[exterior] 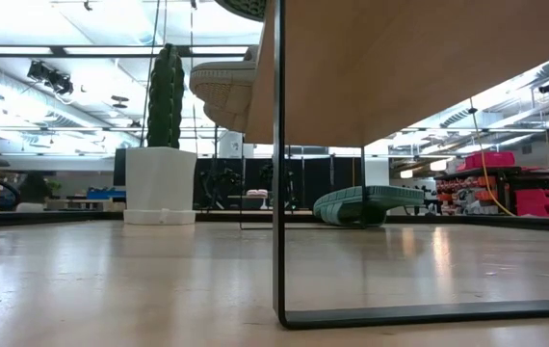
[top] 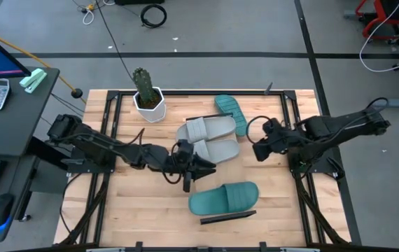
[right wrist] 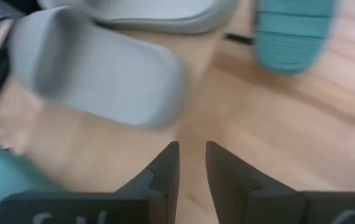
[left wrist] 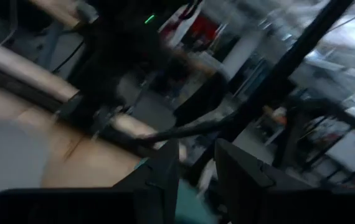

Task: Pick and place slides into the shelf
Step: Put the green slipper on the shelf

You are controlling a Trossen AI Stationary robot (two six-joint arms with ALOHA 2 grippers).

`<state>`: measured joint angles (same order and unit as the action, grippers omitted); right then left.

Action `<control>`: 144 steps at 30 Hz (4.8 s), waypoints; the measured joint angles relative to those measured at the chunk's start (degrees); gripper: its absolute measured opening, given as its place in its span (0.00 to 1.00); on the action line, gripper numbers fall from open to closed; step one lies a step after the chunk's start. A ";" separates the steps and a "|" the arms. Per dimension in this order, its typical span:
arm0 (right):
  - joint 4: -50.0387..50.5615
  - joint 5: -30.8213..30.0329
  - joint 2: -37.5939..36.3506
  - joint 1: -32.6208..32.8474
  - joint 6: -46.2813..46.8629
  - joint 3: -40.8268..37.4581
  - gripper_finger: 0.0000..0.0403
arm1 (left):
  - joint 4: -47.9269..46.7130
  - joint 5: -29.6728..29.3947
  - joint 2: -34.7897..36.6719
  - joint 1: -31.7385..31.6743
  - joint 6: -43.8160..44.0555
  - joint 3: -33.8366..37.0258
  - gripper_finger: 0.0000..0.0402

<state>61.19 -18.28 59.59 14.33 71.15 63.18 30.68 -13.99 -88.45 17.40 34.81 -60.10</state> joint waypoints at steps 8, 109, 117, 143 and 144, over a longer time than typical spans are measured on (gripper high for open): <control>10.10 -5.27 -4.11 0.02 3.58 0.00 0.21 | 9.08 1.45 -3.59 0.11 -1.65 -0.07 0.24; -88.27 16.67 10.08 -44.97 9.64 -47.71 0.22 | -24.09 -15.94 25.51 -4.05 -20.07 -0.07 0.18; -76.99 15.19 -1.47 -44.81 8.24 -47.74 0.22 | -24.42 -15.77 25.51 -2.75 -19.34 -0.07 0.18; -46.11 12.88 -21.50 -43.01 -19.99 -24.33 0.21 | -25.14 -15.50 25.51 -2.13 -17.42 -0.07 0.18; -44.92 13.58 -21.30 -43.03 -21.87 -22.65 0.21 | -25.28 -15.08 25.51 -2.23 -17.36 -0.07 0.18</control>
<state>16.28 -4.69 38.29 -28.70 49.29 40.52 5.40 -29.07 -62.94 15.17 17.45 -60.16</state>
